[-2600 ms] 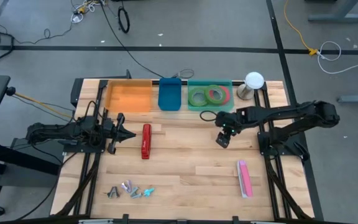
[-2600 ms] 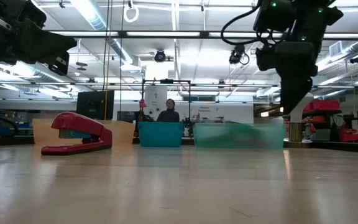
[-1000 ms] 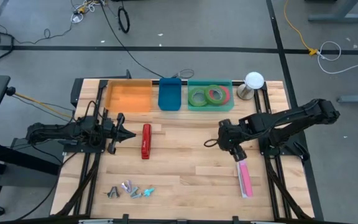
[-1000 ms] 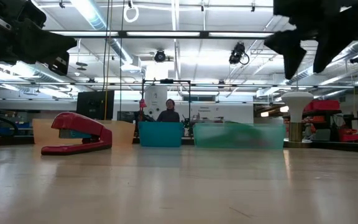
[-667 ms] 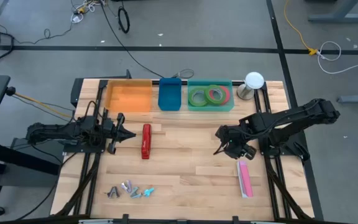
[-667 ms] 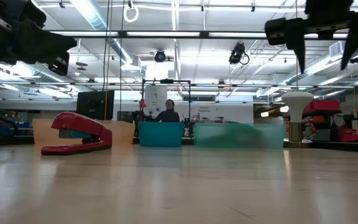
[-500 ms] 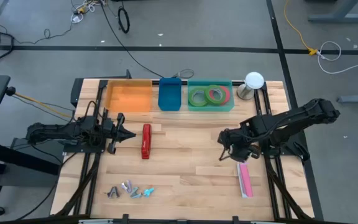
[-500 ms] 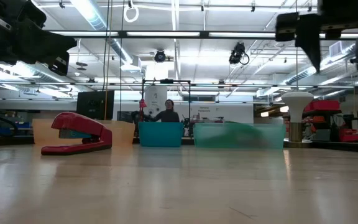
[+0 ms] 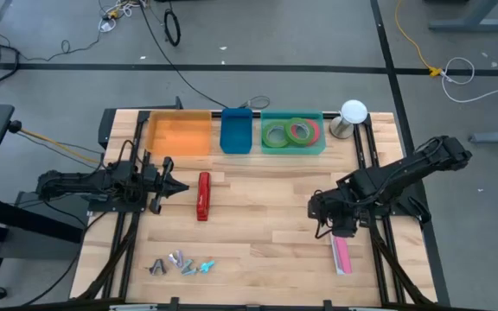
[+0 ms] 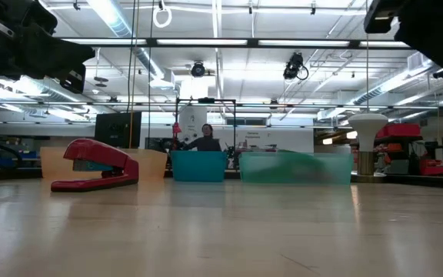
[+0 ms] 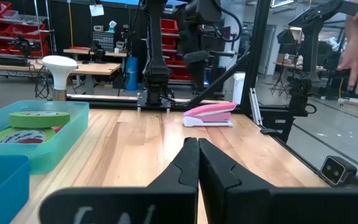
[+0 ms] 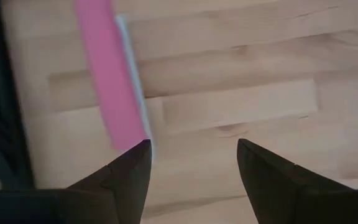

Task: Pick and place Stapler, Stapler remover, tape
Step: Move the pink stapler to the center of the table

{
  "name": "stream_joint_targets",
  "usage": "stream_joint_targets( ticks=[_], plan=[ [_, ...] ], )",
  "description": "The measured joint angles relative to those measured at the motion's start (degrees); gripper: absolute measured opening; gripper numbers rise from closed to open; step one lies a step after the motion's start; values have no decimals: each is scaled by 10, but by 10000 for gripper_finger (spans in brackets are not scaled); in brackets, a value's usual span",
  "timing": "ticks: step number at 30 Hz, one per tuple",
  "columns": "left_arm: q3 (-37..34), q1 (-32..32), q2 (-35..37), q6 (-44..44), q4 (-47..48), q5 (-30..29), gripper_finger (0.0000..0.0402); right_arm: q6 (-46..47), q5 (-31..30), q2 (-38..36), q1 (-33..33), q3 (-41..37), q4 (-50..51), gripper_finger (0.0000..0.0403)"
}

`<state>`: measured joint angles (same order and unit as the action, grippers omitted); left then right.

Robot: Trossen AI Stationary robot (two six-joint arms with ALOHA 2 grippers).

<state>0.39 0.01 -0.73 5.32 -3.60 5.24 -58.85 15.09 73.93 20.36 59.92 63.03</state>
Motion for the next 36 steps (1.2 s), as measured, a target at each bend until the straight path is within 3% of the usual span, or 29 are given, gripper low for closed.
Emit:
stream_joint_targets(
  ticks=[12, 20, 26, 36],
  plan=[
    [0, 0, 0, 0, 0, 0, 3, 72, -5, 0, 0, 0, -93, 263],
    [0, 0, 0, 0, 0, 0, 3, 214, -20, 0, 0, 0, -109, 261],
    [0, 0, 0, 0, 0, 0, 3, 215, -52, 0, 4, 0, -108, 269],
    [0, 0, 0, 0, 0, 0, 3, 216, -52, 0, 11, -39, -99, 332]
  ],
)
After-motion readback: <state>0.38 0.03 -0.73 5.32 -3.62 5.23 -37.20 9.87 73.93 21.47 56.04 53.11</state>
